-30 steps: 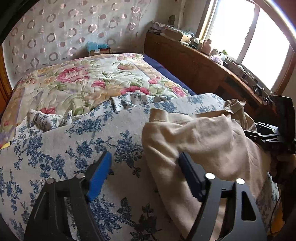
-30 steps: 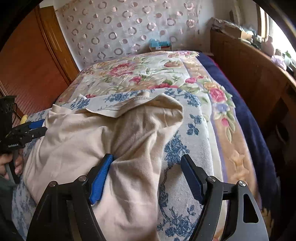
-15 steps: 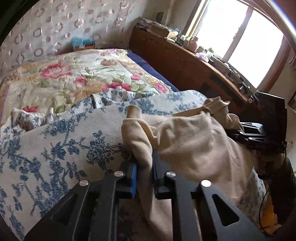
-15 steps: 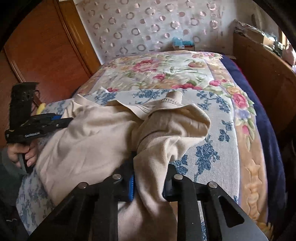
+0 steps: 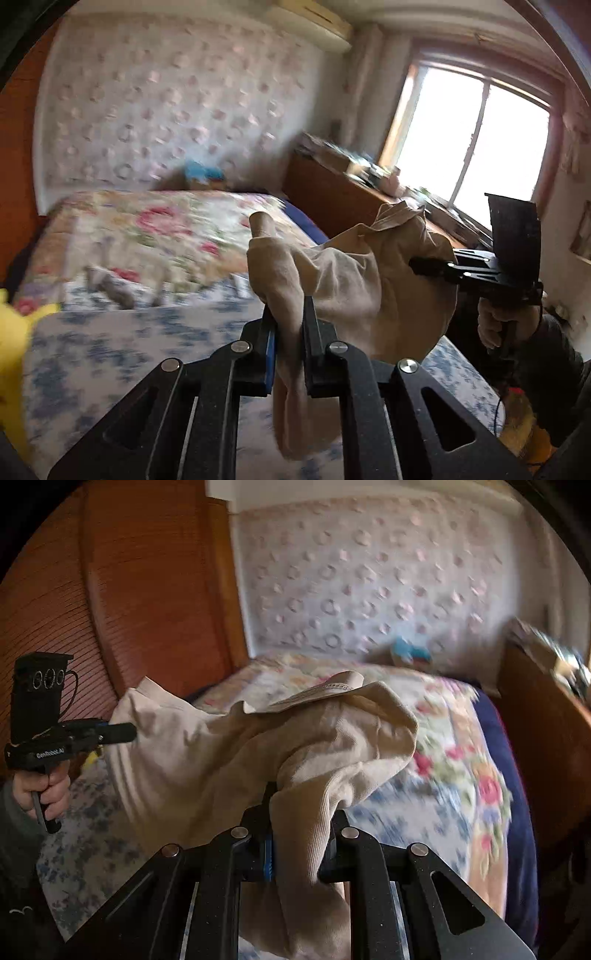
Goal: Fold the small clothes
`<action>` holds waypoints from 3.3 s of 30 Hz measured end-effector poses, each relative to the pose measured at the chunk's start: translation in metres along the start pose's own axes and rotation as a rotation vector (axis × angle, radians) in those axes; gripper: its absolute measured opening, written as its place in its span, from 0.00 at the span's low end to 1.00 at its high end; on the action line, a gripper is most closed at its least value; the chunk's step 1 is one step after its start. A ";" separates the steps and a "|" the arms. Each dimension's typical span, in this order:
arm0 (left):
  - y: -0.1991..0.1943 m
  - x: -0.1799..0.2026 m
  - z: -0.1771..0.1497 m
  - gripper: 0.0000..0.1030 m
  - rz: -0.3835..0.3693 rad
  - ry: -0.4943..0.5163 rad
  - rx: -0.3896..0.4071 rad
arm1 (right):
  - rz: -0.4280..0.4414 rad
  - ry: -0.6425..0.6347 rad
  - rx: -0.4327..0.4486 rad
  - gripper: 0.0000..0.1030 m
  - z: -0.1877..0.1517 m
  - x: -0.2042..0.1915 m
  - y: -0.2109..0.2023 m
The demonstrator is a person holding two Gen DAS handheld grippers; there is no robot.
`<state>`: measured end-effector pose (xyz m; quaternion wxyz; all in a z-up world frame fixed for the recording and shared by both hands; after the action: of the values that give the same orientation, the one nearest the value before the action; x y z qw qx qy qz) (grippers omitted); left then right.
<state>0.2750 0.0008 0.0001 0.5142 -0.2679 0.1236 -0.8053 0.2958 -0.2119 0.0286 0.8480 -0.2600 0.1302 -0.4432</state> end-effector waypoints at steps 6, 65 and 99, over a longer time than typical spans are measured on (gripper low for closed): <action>-0.068 -0.081 -0.012 0.12 0.209 -0.068 0.084 | 0.112 -0.184 -0.002 0.16 0.055 -0.072 0.056; -0.128 -0.098 -0.087 1.00 0.517 -0.047 0.114 | 0.101 -0.082 0.067 0.83 0.011 -0.193 0.108; -0.125 0.056 -0.061 1.00 0.392 0.061 0.159 | -0.232 0.145 0.288 0.84 -0.075 -0.186 -0.090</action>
<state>0.1276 0.0009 0.0262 0.6767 -0.1729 0.1248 -0.7047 0.0937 -0.1258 0.0145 0.8082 -0.1168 0.0952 -0.5693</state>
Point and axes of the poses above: each gripper's, at about its wrist camera, not at the fingertips, and y roughly the way its jaws point, x to its right, z to its top, the point moved 10 cm from there along y, roughly the way its jaws point, and after that the axes turned 2 degrees about -y, right-handed, at the moved point
